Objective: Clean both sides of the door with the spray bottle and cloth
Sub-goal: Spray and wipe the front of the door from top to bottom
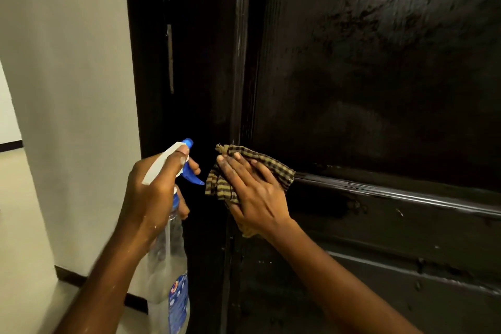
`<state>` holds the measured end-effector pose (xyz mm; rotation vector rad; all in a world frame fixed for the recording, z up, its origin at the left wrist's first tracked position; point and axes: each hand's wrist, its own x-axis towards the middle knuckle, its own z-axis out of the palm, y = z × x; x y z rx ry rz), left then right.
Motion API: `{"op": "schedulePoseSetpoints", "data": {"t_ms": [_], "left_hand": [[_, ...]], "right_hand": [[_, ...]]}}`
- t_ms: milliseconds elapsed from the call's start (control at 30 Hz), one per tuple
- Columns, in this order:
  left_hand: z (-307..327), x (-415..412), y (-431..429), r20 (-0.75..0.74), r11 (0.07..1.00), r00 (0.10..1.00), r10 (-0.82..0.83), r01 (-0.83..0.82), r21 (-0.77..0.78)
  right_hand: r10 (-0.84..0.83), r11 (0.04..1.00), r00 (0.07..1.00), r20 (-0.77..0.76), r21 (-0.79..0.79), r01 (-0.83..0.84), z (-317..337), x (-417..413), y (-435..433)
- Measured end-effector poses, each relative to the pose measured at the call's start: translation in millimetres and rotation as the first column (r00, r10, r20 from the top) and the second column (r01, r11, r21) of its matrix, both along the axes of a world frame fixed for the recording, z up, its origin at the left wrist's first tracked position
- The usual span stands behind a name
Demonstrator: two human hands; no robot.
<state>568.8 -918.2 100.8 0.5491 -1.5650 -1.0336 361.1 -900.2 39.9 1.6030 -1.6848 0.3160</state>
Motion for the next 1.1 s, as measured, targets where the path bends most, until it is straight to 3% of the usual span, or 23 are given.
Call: {"op": "schedulePoseSetpoints", "data": {"t_ms": [167,333,500,600,733,800,933,1100], "left_hand": [[-1.5,-11.1,5.5,0.030,1.000,0.999,-0.013,0.013,-0.020],[-6.0,-17.9,7.7,0.023,0.999,0.999,-0.038,0.038,-0.018],[-9.2,-17.0,7.3,0.031,0.999,0.999,-0.032,0.033,-0.016],[-9.3,-16.5,5.6,0.030,0.999,0.999,-0.031,0.031,-0.013],[-7.1,-20.6,6.1,0.033,0.999,0.999,-0.021,0.022,-0.036],[-7.5,-24.0,6.9,0.038,0.999,0.999,-0.036,0.037,-0.038],[-10.1,-32.1,8.1,0.041,0.996,0.996,-0.083,0.085,-0.030],[-15.0,-54.7,13.7,0.049,0.990,0.990,-0.134,0.136,-0.035]], "right_hand": [[0.010,0.999,0.998,-0.058,0.037,-0.008,-18.9,-12.4,15.8],[-0.036,0.999,0.957,-0.287,0.015,0.042,-0.8,-26.1,18.8],[-0.055,0.980,0.990,-0.126,-0.195,0.030,68.7,-3.7,-4.5],[-0.006,0.991,0.998,-0.063,-0.130,-0.003,64.5,-2.9,-3.2],[0.034,0.998,0.978,-0.205,0.062,-0.022,7.9,-14.6,22.3],[0.035,0.998,0.975,-0.221,0.061,-0.022,-3.6,-26.1,33.7],[0.030,0.999,0.997,-0.072,-0.039,-0.033,-9.3,-49.8,67.3],[0.082,0.932,0.995,0.063,-0.357,-0.054,-25.5,-107.7,155.5]]}}
